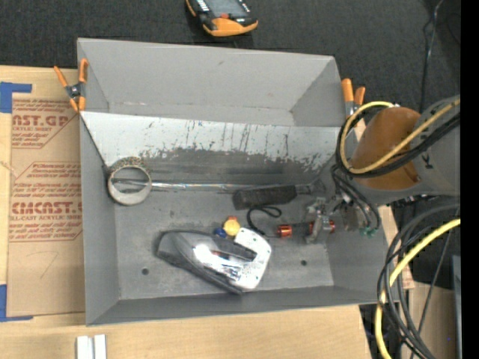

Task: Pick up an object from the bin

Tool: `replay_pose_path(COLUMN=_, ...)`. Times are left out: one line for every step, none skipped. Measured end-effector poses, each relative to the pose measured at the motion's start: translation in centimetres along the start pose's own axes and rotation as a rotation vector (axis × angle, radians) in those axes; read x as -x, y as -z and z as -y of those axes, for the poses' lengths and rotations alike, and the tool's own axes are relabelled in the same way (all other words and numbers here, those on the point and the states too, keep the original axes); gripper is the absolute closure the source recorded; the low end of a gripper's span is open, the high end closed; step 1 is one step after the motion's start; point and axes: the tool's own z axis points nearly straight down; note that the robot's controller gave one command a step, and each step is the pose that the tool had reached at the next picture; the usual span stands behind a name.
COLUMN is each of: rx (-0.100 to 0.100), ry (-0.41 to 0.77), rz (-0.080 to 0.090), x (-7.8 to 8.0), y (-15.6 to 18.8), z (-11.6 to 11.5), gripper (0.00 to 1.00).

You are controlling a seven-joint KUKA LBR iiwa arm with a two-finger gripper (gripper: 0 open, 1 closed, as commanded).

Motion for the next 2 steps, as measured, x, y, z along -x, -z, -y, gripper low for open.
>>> replay_pose_path(rx=0.001, ry=0.214, rz=0.000, x=-1.7, y=0.0, z=-2.7, gripper=1.00)
replay_pose_path(rx=0.001, ry=0.156, rz=-0.002, x=-0.4, y=10.5, z=-2.2, gripper=1.00)
